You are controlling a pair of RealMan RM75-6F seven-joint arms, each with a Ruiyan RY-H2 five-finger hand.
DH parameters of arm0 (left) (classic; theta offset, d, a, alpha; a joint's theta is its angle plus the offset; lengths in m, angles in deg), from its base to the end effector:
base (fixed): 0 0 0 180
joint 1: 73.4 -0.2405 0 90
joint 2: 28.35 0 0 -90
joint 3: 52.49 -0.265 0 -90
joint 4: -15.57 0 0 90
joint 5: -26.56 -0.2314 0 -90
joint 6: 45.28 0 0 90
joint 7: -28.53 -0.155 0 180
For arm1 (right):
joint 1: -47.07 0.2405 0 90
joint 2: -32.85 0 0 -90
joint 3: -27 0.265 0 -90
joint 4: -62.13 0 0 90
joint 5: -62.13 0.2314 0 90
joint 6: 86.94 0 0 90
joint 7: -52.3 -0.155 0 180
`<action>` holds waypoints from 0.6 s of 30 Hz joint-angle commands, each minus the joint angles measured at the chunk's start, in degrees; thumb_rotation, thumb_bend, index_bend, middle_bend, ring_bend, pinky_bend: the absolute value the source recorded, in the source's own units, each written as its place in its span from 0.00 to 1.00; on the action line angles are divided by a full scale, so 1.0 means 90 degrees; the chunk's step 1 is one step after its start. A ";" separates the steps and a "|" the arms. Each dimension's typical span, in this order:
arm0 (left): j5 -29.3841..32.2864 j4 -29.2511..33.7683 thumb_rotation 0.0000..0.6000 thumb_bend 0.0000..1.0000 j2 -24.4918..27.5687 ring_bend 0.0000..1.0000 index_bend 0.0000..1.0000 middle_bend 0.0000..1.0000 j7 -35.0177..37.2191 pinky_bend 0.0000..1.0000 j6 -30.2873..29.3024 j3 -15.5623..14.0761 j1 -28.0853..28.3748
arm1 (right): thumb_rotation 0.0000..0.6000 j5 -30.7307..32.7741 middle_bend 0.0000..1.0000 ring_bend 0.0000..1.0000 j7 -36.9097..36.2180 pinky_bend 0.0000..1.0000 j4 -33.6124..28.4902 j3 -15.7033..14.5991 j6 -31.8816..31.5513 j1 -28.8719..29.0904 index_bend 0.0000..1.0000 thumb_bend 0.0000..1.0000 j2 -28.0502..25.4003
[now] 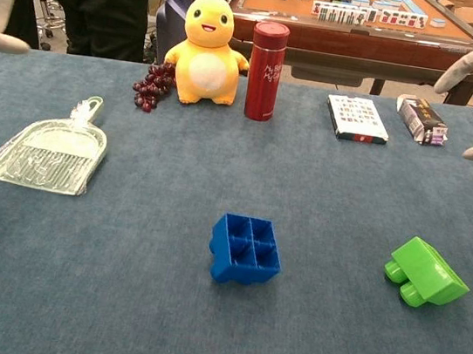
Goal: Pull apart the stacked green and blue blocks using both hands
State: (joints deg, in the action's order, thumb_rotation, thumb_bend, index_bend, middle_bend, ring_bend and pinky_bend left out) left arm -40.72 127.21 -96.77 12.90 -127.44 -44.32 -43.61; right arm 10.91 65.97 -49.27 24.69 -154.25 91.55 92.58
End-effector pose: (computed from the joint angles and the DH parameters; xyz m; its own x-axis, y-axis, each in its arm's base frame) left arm -0.1701 0.3009 0.1065 0.2209 -0.0267 0.9749 0.9588 -0.1772 -0.2221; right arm -0.1905 -0.3261 0.0965 0.3876 -0.2819 0.8776 -0.9214 -0.1468 0.3598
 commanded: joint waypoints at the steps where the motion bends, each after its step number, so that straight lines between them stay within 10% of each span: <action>1: -0.0136 -0.0019 1.00 0.07 0.0602 0.49 0.15 0.52 0.0651 0.74 -0.0031 -0.0278 -0.0465 | 1.00 -0.0950 0.44 0.40 -0.0603 0.51 0.0090 -0.0292 -0.0093 -0.0568 0.23 0.07 -0.0392; 5: -0.0340 -0.0149 1.00 0.07 0.1122 0.39 0.15 0.41 0.1208 0.58 -0.0281 -0.0490 -0.0993 | 1.00 -0.1793 0.34 0.30 -0.1003 0.36 0.0370 -0.0464 -0.0450 -0.1089 0.20 0.07 -0.0632; 18: -0.0395 -0.0913 1.00 0.07 0.1893 0.26 0.20 0.39 0.2462 0.46 -0.0673 -0.1005 -0.2405 | 1.00 -0.3083 0.33 0.30 -0.2221 0.35 0.0784 -0.0682 -0.1710 -0.2695 0.22 0.07 -0.1119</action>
State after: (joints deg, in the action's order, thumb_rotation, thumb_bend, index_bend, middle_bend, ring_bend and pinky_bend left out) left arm -44.26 119.72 -80.30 34.46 -133.19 -52.72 -64.30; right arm -15.73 46.86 -43.02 18.93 -168.50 68.77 83.33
